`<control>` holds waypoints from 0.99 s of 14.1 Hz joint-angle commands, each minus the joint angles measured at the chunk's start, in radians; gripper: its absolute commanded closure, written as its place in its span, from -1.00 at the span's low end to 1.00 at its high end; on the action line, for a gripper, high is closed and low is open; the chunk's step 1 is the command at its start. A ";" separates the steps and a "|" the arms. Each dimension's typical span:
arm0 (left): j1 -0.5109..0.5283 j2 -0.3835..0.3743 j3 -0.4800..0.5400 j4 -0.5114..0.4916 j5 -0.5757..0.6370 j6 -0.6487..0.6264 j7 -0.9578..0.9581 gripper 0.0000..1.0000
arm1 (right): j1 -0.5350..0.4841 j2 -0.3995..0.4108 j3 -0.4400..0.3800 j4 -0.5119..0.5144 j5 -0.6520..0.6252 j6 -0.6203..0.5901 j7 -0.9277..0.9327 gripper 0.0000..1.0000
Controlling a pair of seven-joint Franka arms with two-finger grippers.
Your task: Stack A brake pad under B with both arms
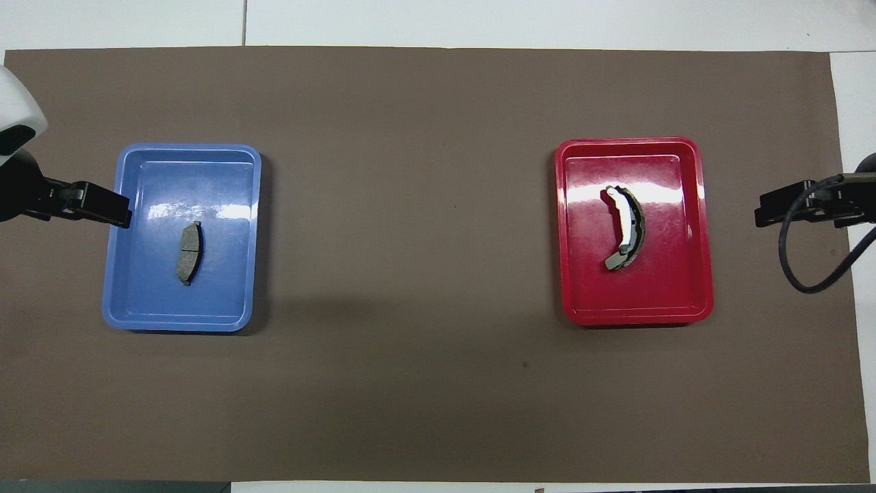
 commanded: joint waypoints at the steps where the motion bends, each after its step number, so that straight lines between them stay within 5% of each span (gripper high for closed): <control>1: 0.015 -0.003 -0.014 0.000 0.008 -0.007 0.002 -1.00 | -0.007 -0.013 0.001 -0.019 0.013 0.017 -0.023 -0.98; 14: 0.016 -0.009 0.002 -0.018 0.005 -0.005 0.001 -0.99 | -0.004 -0.011 0.009 -0.027 0.012 0.047 -0.031 -0.98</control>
